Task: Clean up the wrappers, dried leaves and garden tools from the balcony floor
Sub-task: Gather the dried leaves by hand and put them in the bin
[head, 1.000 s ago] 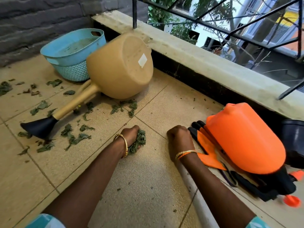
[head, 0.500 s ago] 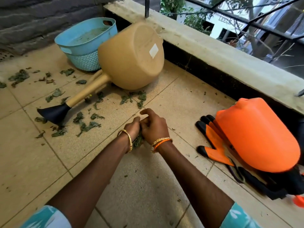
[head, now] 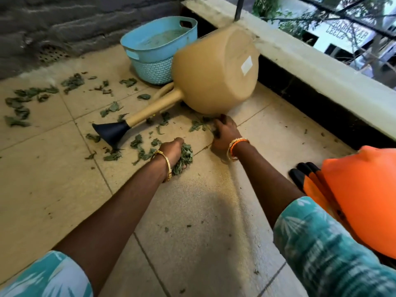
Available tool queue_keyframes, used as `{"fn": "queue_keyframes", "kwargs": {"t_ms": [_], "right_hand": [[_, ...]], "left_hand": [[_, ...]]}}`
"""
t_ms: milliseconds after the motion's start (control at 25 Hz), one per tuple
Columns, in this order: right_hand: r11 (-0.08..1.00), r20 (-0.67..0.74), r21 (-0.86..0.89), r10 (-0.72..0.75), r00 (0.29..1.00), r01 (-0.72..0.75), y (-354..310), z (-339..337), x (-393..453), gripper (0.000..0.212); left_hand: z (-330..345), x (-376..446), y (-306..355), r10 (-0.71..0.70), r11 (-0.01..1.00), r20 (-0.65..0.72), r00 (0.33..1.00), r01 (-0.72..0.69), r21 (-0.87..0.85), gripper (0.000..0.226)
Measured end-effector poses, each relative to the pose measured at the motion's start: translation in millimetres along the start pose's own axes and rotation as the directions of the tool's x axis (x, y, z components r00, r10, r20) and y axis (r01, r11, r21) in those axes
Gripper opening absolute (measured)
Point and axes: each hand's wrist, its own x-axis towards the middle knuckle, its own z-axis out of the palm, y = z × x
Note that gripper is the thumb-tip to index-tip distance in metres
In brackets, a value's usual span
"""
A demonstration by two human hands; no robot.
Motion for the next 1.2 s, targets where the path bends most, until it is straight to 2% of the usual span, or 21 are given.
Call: {"fn": "queue_keyframes", "kwargs": {"t_ms": [40, 120, 200, 240, 360, 440, 560, 640, 720, 800, 880, 960, 1000, 1080, 1120, 1200], "right_hand": [[0.999, -0.015, 0.027, -0.034, 0.999, 0.034, 1.4, 1.5, 2.4, 0.055], [0.994, -0.137, -0.014, -0.11, 0.984, 0.109, 5.9, 8.3, -2.9, 0.035], [0.991, -0.212, -0.037, -0.133, 0.968, 0.128, 12.2, 14.5, -14.8, 0.026], [0.993, -0.232, 0.006, -0.114, 0.966, 0.118, 14.0, 14.5, -21.0, 0.024], [0.952, -0.306, 0.298, 0.027, 0.952, 0.069, 5.5, -3.0, -40.9, 0.022], [0.907, -0.242, 0.413, 0.025, 0.97, 0.079, -9.8, -16.5, -60.3, 0.019], [0.854, 0.0, 0.518, -0.061, 0.998, 0.052, -29.6, -21.6, -80.6, 0.02], [0.83, 0.02, 0.558, 0.001, 1.0, -0.012, -31.5, -16.7, -79.9, 0.025], [0.806, -0.023, 0.584, 0.132, 0.991, -0.094, -26.9, -10.0, -72.7, 0.023], [0.828, -0.072, 0.54, 0.225, 0.972, -0.152, -17.9, -4.7, -66.3, 0.018], [0.895, -0.074, 0.422, 0.194, 0.978, -0.146, -11.6, 0.3, -63.5, 0.021], [0.961, -0.039, 0.272, 0.067, 0.997, -0.054, -14.9, 7.6, -71.4, 0.029], [0.982, 0.008, 0.19, 0.002, 1.0, -0.004, -19.3, 11.9, -78.9, 0.041], [0.995, 0.104, -0.012, -0.098, 0.99, 0.1, -28.3, 27.6, -96.9, 0.06], [0.984, 0.119, -0.078, -0.15, 0.981, 0.16, -33.1, 37.0, -106.2, 0.059], [0.967, 0.049, -0.029, -0.252, 0.966, 0.254, -35.7, 52.8, -121.2, 0.047]], "left_hand": [[-4.9, 2.9, -2.3, 0.0, 1.0, 0.002, 1.0, 0.0, 0.002, 0.037], [-10.8, 6.0, -8.4, -0.01, 1.0, 0.007, 1.0, 0.01, -0.005, 0.032], [-13.0, 7.1, -13.5, -0.03, 0.999, 0.003, 1.0, 0.03, -0.031, 0.031], [-12.8, 7.6, -16.1, -0.041, 0.998, 0.003, 0.999, 0.041, -0.037, 0.032], [-10.7, 3.1, -16.7, -0.027, 0.999, 0.004, 1.0, 0.027, -0.019, 0.032], [-8.7, 1.4, -16.7, -0.017, 1.0, 0.029, 0.999, 0.017, 0.001, 0.037], [-3.7, -4.4, -17.0, 0.003, 0.998, 0.046, 0.999, -0.006, 0.07, 0.039], [1.1, -8.8, -18.0, 0.015, 0.991, 0.039, 0.999, -0.02, 0.133, 0.032], [3.2, -13.6, -19.6, 0.025, 0.988, 0.052, 0.998, -0.033, 0.151, 0.027], [1.2, -14.3, -24.0, 0.03, 0.994, 0.072, 0.997, -0.038, 0.104, 0.026], [-6.7, -13.3, -28.8, 0.03, 0.998, 0.063, 0.998, -0.034, 0.059, 0.03], [-15.8, -10.7, -32.4, 0.016, 0.999, 0.026, 1.0, -0.017, 0.027, 0.041], [-19.8, -11.4, -32.6, 0.013, 1.0, 0.012, 1.0, -0.014, 0.028, 0.042], [-26.0, -12.4, -34.6, 0.033, 0.999, -0.026, 0.999, -0.033, 0.034, 0.027], [-27.6, -12.2, -36.7, 0.043, 0.998, -0.052, 0.998, -0.041, 0.039, 0.022], [-29.4, -9.2, -42.8, 0.035, 0.998, -0.082, 0.996, -0.032, 0.045, 0.026]]}}
